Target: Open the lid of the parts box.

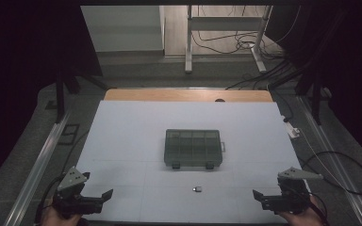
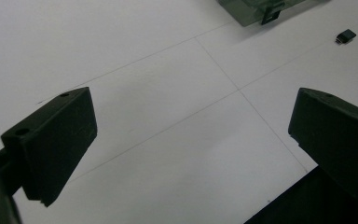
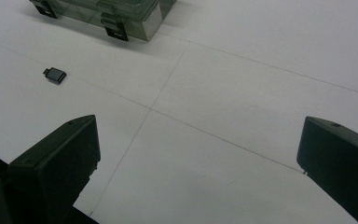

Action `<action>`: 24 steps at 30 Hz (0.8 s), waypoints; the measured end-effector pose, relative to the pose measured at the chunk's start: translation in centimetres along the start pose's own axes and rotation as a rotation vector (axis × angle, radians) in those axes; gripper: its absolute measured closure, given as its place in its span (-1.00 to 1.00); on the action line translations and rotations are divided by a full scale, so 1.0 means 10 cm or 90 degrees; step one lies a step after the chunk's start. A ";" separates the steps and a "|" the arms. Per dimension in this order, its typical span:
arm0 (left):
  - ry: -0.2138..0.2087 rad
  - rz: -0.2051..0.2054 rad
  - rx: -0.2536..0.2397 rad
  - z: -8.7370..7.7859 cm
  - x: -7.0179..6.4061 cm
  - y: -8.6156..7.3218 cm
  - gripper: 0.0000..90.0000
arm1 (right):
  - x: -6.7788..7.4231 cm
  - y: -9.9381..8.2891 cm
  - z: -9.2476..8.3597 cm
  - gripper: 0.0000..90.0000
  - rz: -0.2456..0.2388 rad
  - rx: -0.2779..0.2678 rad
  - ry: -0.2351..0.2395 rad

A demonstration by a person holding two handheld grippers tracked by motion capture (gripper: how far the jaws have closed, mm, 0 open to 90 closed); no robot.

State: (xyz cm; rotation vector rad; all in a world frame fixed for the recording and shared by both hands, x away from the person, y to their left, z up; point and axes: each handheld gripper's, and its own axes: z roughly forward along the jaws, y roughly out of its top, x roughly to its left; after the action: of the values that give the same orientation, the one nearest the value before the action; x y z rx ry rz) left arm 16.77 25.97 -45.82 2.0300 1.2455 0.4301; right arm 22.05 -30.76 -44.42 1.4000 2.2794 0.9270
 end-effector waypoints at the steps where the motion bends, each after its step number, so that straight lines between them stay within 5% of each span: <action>1: -0.001 -0.002 -0.001 0.00 0.00 0.00 -0.96 | 0.00 0.00 0.00 -1.00 0.001 0.000 0.000; 24: 0.006 0.005 0.014 0.02 -0.01 0.02 -0.96 | 0.01 0.00 0.00 -1.00 -0.004 0.001 0.000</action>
State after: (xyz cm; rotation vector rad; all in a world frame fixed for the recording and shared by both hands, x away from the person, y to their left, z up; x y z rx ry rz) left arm 16.93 25.71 -45.85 2.0542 1.2527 0.4330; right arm 22.03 -30.66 -44.39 1.3916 2.2832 0.9232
